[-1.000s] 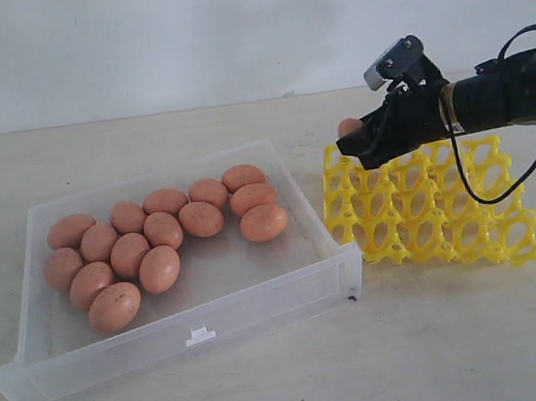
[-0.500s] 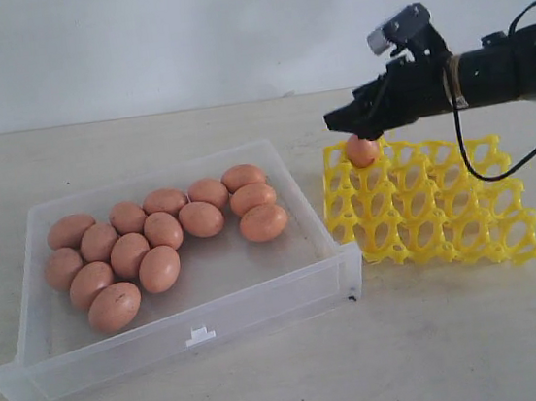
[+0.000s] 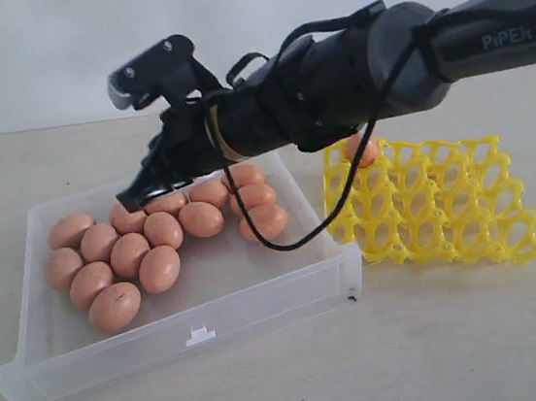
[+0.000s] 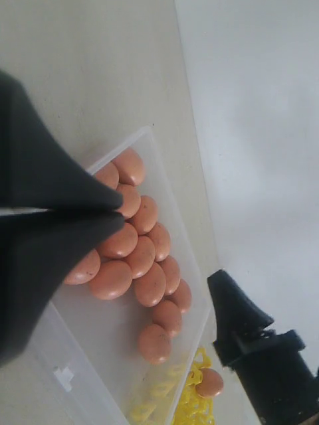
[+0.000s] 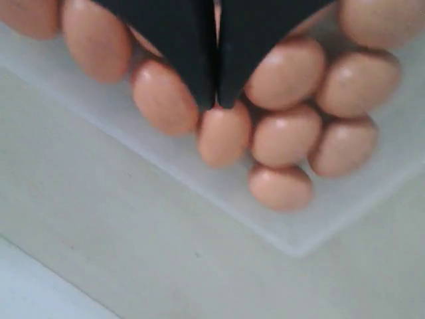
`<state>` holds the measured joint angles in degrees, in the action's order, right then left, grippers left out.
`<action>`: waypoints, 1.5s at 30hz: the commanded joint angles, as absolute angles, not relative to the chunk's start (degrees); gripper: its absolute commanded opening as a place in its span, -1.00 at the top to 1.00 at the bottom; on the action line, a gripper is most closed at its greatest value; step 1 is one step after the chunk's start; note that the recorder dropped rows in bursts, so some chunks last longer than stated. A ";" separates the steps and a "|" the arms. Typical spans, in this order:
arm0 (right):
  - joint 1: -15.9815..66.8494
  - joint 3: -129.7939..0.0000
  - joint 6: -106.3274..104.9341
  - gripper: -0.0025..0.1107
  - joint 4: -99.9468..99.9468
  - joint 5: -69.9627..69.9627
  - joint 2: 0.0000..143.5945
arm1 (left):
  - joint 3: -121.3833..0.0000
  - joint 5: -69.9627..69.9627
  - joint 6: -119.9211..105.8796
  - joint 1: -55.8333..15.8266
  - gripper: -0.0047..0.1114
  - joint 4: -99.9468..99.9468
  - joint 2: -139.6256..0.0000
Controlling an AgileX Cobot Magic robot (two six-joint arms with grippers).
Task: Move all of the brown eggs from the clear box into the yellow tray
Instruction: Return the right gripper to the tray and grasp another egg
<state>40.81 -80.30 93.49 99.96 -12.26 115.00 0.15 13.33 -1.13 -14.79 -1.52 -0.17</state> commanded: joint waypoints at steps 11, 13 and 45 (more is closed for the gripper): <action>42.47 -94.52 16.58 0.96 46.29 34.42 118.57 | 0.00 13.05 -1.16 -14.82 0.99 -1.51 0.00; 40.72 -99.34 -12.51 0.96 11.58 38.41 118.91 | 0.00 13.05 -1.16 -14.82 0.99 -1.51 0.00; 39.95 -127.21 -26.89 -0.01 -4.82 58.23 144.01 | 0.00 13.05 -1.16 -14.82 0.99 -1.51 0.00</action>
